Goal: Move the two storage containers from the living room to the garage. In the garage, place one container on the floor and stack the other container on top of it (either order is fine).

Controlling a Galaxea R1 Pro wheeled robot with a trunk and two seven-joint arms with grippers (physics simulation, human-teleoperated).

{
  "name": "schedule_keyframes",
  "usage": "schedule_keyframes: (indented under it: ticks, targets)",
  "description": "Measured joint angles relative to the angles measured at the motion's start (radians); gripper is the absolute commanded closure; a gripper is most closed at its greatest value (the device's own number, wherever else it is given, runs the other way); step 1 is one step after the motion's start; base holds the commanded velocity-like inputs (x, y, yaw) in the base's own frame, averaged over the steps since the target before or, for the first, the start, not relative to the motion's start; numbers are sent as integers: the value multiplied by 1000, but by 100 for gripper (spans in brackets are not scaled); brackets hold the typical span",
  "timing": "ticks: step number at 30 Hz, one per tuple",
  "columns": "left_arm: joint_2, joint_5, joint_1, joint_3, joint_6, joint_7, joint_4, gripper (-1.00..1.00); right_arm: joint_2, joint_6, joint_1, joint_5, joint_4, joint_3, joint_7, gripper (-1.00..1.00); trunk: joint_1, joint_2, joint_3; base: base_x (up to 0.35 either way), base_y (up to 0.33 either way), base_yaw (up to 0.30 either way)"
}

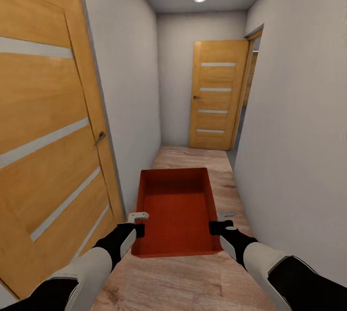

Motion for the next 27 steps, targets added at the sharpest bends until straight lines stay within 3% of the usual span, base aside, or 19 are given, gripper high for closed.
schedule_keyframes:
  ticks: [19,27]
  targets:
    - [0,0,0,-1,1,0,0,100,0,0,1,0,0,-1,0,100,0,0,0,328,0,-179]
    - [-1,0,0,0,-1,2,0,100,-1,0,1,0,-2,0,0,100,0,0,0,328,0,-32]
